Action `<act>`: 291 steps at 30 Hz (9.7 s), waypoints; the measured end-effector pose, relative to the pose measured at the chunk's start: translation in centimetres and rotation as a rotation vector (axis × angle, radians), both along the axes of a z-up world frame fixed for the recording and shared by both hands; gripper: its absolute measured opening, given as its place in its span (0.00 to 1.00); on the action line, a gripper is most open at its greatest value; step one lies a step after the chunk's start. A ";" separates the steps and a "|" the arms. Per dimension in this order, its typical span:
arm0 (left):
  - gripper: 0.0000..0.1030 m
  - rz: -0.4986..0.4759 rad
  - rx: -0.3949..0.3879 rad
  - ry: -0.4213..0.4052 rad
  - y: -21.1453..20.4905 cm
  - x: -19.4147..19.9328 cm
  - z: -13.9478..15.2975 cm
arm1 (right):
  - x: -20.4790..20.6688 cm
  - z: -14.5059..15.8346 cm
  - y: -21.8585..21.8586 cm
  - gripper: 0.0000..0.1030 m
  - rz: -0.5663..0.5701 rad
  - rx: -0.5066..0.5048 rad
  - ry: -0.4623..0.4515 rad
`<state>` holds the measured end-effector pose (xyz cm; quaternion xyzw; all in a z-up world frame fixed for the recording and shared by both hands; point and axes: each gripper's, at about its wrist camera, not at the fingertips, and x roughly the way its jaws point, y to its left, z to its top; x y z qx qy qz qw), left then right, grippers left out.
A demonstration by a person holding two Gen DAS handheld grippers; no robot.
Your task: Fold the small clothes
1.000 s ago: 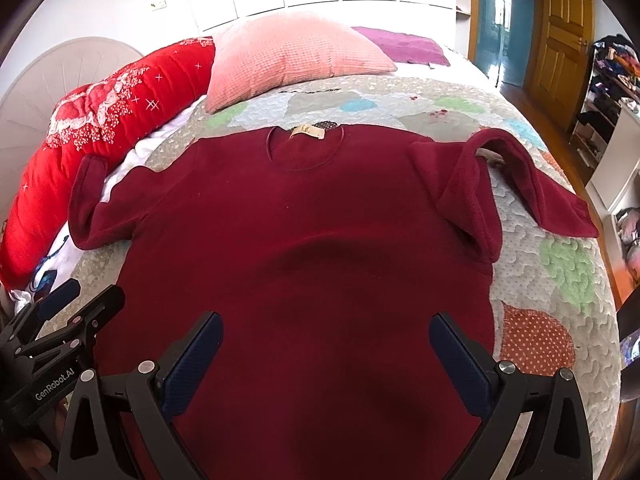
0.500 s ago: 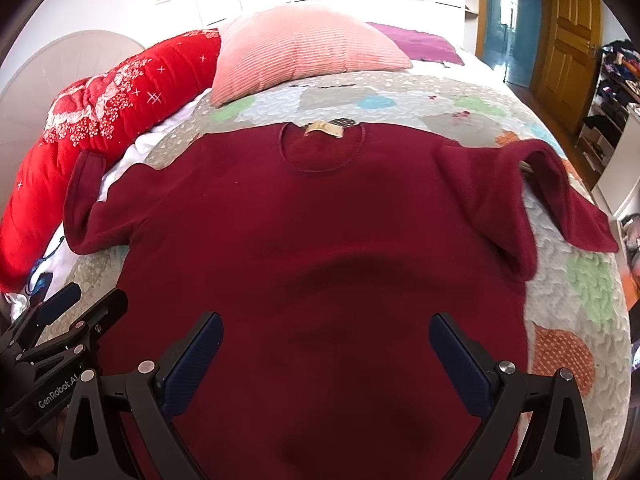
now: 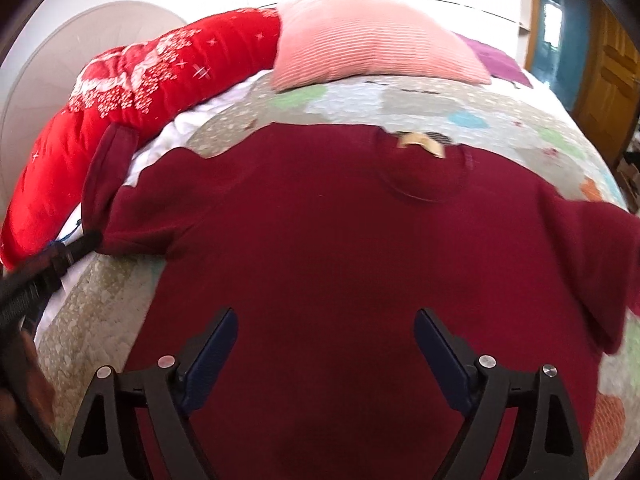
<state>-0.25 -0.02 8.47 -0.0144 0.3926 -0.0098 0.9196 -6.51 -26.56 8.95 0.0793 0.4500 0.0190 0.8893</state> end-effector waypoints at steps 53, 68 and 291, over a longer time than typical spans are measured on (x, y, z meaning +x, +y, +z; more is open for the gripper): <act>0.06 -0.293 -0.199 -0.076 -4.7 0.3 -3.9 | 9.6 2.9 0.5 0.91 0.018 0.757 -0.002; 0.27 -0.380 -0.211 -0.125 -4.5 -2.6 -0.6 | 10.0 4.3 2.2 0.13 0.087 0.498 -0.118; 0.04 -0.498 -0.402 0.097 -15.9 5.7 7.6 | -6.6 -1.4 -17.3 0.33 -0.135 -0.177 -0.033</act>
